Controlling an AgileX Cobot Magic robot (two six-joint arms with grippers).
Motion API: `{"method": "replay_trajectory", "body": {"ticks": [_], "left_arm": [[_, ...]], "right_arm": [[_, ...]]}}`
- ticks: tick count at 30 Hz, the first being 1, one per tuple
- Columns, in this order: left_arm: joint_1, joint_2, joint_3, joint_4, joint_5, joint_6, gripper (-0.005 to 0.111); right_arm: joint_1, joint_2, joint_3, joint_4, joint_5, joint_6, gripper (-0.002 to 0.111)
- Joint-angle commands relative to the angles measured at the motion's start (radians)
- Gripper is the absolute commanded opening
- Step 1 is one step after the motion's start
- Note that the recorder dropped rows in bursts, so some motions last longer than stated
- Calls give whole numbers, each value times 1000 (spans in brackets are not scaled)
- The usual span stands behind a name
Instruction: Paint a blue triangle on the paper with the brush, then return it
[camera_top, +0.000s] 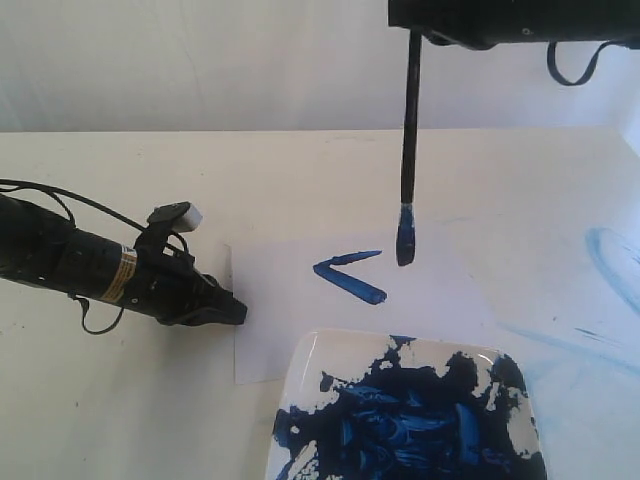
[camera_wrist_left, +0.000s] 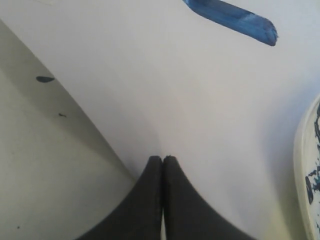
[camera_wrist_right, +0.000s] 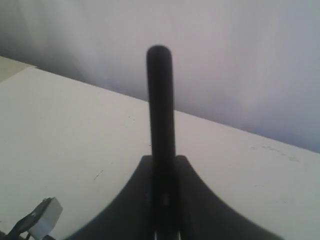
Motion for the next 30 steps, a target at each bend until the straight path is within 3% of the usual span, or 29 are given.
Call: {"method": "replay_trajectory", "body": {"ticks": [1, 11, 26, 30], "left_arm": [[1, 1, 2, 18, 54, -7, 0], [79, -2, 2, 18, 6, -25, 0], [62, -138, -45, 18, -107, -2, 0], [38, -139, -92, 18, -24, -55, 0]], "right_arm": [[-10, 69, -15, 142, 100, -134, 0], [-10, 160, -20, 220, 121, -249, 0], [-10, 183, -22, 294, 71, -274, 0], [-10, 183, -22, 294, 71, -272, 0]]}}
